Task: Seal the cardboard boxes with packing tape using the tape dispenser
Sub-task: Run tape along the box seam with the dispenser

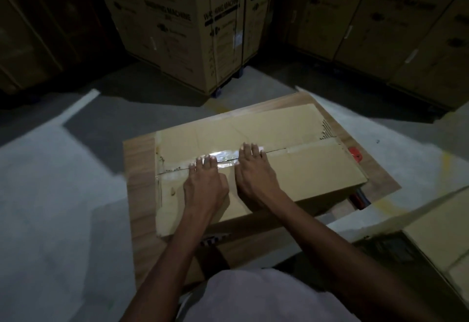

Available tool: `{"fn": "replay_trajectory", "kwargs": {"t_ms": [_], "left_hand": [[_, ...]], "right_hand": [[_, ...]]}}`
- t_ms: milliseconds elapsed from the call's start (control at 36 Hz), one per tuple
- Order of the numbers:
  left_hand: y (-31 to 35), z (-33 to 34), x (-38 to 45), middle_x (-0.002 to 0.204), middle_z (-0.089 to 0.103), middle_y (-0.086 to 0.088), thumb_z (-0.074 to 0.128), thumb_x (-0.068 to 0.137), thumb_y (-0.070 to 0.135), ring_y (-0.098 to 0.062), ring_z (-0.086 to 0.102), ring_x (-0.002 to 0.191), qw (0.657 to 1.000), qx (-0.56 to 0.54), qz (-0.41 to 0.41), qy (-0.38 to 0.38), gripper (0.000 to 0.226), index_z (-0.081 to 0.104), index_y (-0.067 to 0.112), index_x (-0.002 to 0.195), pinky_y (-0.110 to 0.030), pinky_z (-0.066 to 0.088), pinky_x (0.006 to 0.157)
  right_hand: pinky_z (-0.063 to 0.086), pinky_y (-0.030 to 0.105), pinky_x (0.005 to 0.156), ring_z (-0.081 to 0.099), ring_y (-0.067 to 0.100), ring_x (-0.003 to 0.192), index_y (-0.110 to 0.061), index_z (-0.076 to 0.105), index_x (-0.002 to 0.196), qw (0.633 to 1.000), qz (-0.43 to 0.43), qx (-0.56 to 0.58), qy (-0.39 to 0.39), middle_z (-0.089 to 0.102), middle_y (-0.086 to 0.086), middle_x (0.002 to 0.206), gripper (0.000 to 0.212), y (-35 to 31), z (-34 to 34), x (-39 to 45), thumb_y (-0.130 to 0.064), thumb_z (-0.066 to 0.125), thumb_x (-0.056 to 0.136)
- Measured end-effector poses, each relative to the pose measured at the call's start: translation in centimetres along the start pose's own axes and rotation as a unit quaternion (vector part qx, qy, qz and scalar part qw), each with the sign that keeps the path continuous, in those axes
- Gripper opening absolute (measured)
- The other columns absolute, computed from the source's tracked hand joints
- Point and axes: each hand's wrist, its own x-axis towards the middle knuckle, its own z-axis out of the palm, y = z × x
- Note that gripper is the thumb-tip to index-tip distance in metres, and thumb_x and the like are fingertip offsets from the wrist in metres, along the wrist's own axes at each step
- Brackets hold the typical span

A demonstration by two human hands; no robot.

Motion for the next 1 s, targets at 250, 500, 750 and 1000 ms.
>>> {"fn": "replay_trajectory", "kwargs": {"t_ms": [250,500,750,1000], "left_hand": [[-5.7,-1.8,-1.5,0.149,0.054,-0.006,0.032,0.082,0.036,-0.035,0.042,0.14,0.991,-0.014,-0.105,0.078,0.066,0.06,0.026,0.141,-0.056,0.006,0.122],[-5.4,-1.4,-1.6,0.16,0.039,-0.015,0.039,0.104,0.033,-0.041,0.028,0.149,0.995,-0.014,-0.079,0.057,0.055,0.041,0.011,0.154,-0.049,0.013,0.124],[-5.3,-1.5,-2.1,0.161,0.031,-0.023,0.031,0.107,0.038,-0.04,0.026,0.15,0.974,-0.08,-0.175,0.121,0.051,0.05,0.012,0.147,-0.053,0.021,0.122],[-6.8,-2.1,-1.5,0.135,0.057,-0.026,0.049,0.097,0.064,-0.042,0.058,0.119,0.93,-0.202,-0.282,0.12,0.086,0.041,-0.006,0.147,-0.047,0.051,0.095]], "right_hand": [[0.009,0.06,0.126,0.003,0.04,0.161,-0.015,0.016,0.167,0.993,0.116,-0.01,0.015,0.007,0.007,0.176,0.062,4.1,-0.6,-0.3,-0.032,0.031,0.109],[0.002,0.056,0.127,0.0,0.043,0.16,-0.003,0.008,0.166,1.0,-0.004,-0.019,0.002,0.003,0.017,0.175,0.063,-2.9,0.6,0.8,-0.028,0.028,0.111],[0.002,0.052,0.129,0.001,0.036,0.162,-0.009,0.009,0.167,0.998,-0.059,0.014,0.02,0.008,0.008,0.176,0.062,-4.1,0.9,0.1,-0.035,0.022,0.113],[0.004,0.053,0.129,0.007,0.037,0.161,-0.009,0.013,0.167,0.998,-0.054,0.018,0.016,0.012,0.007,0.175,0.062,-4.3,0.8,0.3,-0.036,0.023,0.112]]}}
